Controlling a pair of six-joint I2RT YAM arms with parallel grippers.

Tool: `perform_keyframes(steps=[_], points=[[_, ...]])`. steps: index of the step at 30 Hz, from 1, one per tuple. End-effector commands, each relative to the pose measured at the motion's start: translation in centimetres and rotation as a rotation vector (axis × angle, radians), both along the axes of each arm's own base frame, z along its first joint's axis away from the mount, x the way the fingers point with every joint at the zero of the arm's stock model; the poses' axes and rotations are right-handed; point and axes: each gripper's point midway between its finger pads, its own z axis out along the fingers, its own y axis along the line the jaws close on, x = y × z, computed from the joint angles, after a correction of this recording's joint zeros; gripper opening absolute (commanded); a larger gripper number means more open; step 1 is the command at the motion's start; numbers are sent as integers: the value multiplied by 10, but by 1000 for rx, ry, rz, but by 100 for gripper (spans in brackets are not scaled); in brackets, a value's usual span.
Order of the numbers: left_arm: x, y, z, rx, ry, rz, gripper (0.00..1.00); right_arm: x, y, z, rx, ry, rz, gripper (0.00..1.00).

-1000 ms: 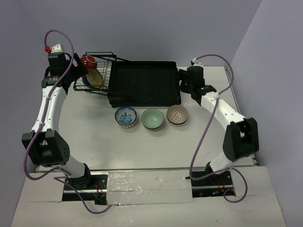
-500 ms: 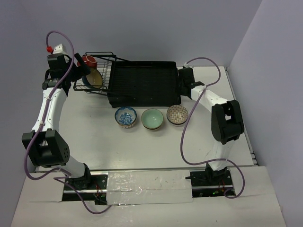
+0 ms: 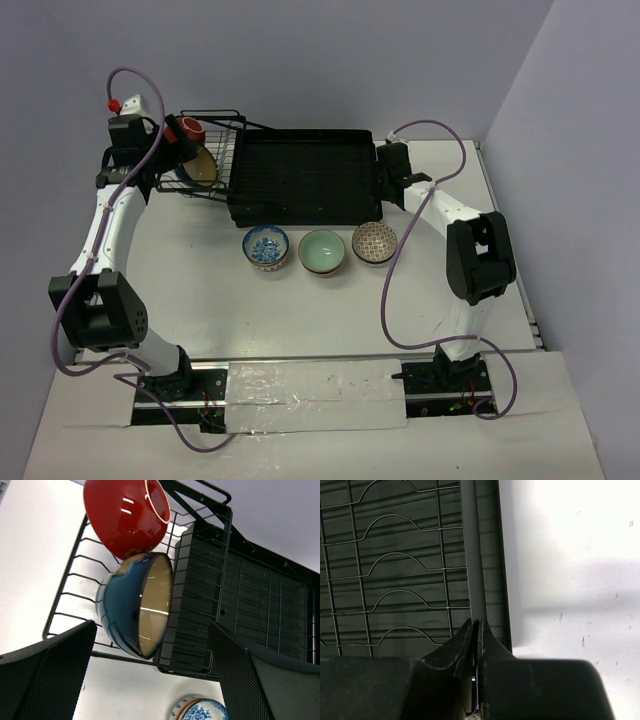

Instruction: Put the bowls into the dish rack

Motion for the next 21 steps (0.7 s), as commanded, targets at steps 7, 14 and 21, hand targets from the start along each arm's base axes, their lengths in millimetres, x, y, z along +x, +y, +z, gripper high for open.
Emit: perform_keyframes(steps=[7,14,21], points=[[20,7,-1,89,3,66,99,8,-8,11,25,-63,-54,0],[40,4,-11,127,39,72,99,8,-4,8,48,-57,-45,0],[52,-22,-28,176,91,43,99,8,-3,7,55,-58,-42,0]])
